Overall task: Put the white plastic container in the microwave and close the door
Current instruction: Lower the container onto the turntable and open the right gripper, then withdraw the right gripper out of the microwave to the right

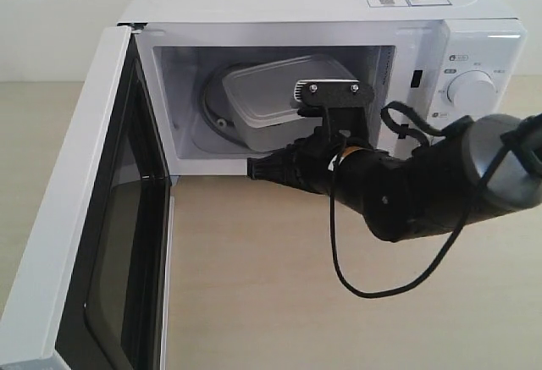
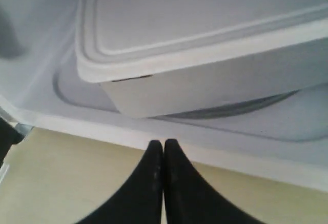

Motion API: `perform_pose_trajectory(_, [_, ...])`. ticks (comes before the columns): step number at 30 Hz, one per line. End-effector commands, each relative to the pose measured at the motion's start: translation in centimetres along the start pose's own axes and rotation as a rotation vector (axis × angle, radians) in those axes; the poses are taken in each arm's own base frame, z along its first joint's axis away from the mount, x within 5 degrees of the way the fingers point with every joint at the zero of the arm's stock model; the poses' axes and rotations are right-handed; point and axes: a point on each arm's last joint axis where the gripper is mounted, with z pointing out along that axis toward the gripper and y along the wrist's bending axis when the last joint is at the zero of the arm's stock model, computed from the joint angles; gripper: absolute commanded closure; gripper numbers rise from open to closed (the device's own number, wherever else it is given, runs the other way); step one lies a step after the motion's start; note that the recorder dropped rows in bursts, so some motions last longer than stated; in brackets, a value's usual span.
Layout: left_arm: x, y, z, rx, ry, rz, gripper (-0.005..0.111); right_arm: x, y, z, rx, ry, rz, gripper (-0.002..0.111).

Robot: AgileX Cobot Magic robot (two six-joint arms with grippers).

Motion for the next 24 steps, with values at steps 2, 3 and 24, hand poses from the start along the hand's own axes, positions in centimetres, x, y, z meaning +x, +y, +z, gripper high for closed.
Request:
perform_pose_trajectory(2, [0.0, 0.0, 0.0, 0.001, -0.008, -0.011, 0.102, -1.1, 0.6, 1.9, -0.023, -0.102, -0.033, 0.108])
perform_pose_trajectory(3, [0.0, 0.0, 0.0, 0.001, -0.008, -0.011, 0.102, -1.3, 0.7, 2.4, -0.025, -0.113, -0.031, 0.108])
perform_pose_trajectory(24, [0.0, 0.0, 0.0, 0.001, -0.008, -0.011, 0.102, -2.4, 0.9, -0.8, -0.038, -0.079, -0.017, 0.108])
